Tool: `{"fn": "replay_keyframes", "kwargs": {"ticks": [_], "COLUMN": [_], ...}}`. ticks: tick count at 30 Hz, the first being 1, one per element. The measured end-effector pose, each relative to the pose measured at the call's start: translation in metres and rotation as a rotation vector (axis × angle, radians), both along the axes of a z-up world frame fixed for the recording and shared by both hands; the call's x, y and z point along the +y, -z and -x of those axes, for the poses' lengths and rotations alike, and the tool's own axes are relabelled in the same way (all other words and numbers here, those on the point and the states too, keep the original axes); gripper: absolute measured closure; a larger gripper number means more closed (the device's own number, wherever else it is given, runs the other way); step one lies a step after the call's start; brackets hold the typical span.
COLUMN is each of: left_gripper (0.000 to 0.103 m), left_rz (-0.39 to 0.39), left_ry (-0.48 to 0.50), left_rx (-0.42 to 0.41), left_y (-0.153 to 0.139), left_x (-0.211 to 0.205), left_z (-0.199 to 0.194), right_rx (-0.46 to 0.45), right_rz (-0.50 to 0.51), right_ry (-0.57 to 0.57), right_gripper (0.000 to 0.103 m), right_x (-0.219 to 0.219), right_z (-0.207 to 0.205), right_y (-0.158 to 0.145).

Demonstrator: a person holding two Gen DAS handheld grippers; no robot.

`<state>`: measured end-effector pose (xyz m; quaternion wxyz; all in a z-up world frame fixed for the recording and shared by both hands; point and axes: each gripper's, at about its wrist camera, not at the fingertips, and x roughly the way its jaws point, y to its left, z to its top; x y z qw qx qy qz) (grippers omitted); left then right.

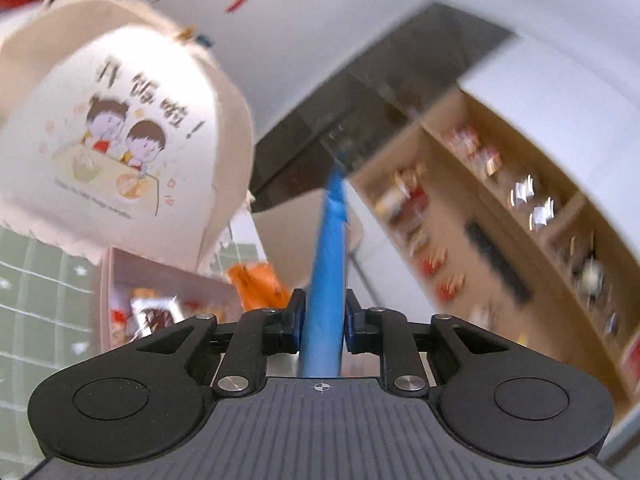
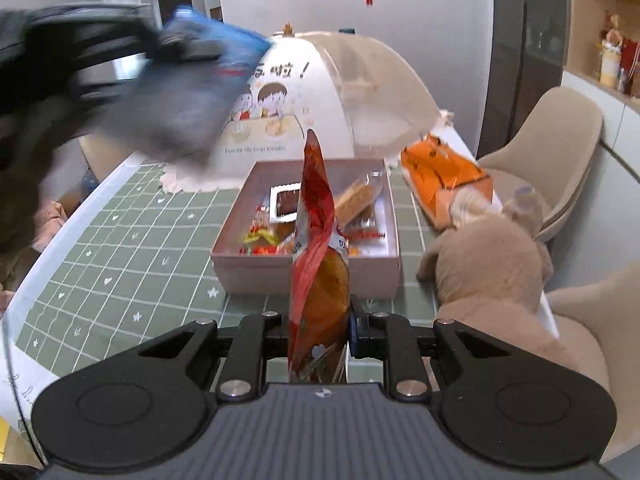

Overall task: Organize snacks
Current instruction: 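Carry both packets into the pink box and open both tools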

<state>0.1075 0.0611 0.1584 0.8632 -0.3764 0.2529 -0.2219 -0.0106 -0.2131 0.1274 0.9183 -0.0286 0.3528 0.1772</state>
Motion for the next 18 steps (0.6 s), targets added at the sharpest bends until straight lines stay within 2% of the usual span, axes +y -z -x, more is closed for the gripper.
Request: {"fn": "replay_keyframes", "kwargs": {"ticks": [1,4,7,10,13,15,16,18], "left_gripper": [0.077,0.076,0.076,0.076,0.077,0.076,0.076,0.076], "left_rz": [-0.001,-0.137,-0.234,-0.319,-0.331,-0.317,-0.313,-0.310], "left_ry": [-0.025,-0.073,-0.058,-0.051,-0.073,-0.088,-0.090,-0.088], "left_rx": [0.044,0.092,0.109,0.123,0.155,0.165,0.169,0.178], "left_y": [0.012,0.039,0.060,0.071,0.076,0.075,0.074,0.074], "left_x": [0.004,0.008,0.020,0.033,0.047,0.053,0.054,0.055], "left_z": [-0.015,-0.028,-0.018,-0.003,0.012,0.025,0.028,0.040], "right_rx": [-0.007,-0.006,0.033,0.086,0.079,0.027,-0.006,-0.051], "right_rz": [0.006,0.025,0.014,-0.071,-0.179,-0.247,-0.315,-0.405], "right_ry": [0.004,0.018,0.055,0.077,0.051,0.021,0.007,-0.001], "right_gripper": [0.083,0.083,0.083,0.083,0.083,0.083,0.082,0.065], "right_x": [0.001,-0.002,-0.013,-0.021,-0.013,0.001,0.008,0.018], "right_z": [0.001,0.002,-0.010,-0.031,-0.059,-0.080,-0.093,-0.115], "right_y": [-0.002,-0.007,-0.007,-0.012,-0.022,-0.028,-0.029,-0.021]}}
